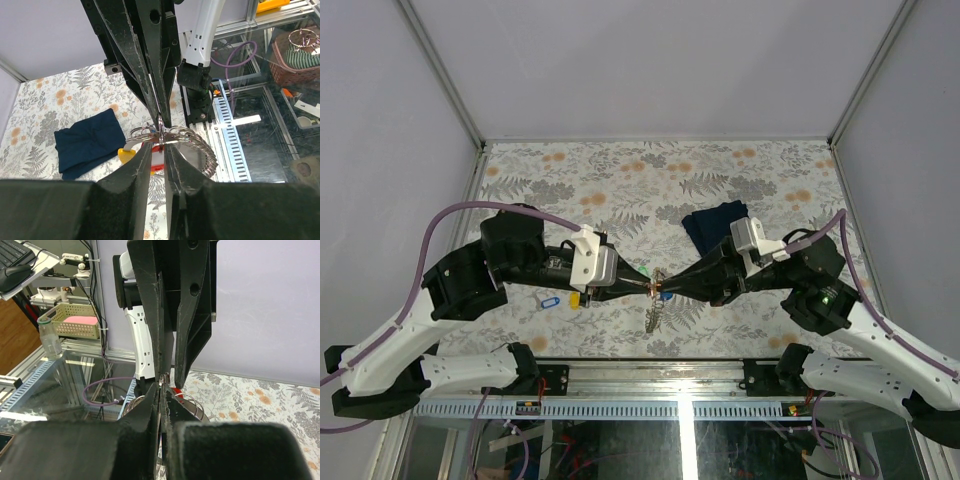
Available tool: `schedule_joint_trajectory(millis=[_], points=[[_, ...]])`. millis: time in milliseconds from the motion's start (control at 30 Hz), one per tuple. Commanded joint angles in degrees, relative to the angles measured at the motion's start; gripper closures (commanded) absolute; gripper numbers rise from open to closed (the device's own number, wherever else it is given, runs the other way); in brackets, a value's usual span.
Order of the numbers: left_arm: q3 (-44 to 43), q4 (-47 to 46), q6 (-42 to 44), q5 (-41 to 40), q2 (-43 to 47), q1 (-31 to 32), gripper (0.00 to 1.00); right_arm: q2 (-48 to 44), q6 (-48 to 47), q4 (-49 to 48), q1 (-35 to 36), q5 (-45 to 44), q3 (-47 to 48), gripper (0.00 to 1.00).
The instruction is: Put the keys on the keyring
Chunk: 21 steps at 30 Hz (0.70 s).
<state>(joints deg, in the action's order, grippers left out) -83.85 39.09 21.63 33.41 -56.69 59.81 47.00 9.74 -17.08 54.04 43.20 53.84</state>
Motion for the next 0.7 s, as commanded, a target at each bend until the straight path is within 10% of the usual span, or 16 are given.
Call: schedule_joint_trajectory(millis=[0, 667], points=[[-0.4, -2.0, 0.5, 0.6, 0.2, 0.3, 0.85, -1.6, 0.5, -4.6, -0.1, 0.2, 3.0, 1.00], [0.8, -3.4, 0.0, 0.2, 0.7, 0.3, 1.00, -3.1, 1.3, -10.2, -0.1, -6.0, 2.3, 1.00]])
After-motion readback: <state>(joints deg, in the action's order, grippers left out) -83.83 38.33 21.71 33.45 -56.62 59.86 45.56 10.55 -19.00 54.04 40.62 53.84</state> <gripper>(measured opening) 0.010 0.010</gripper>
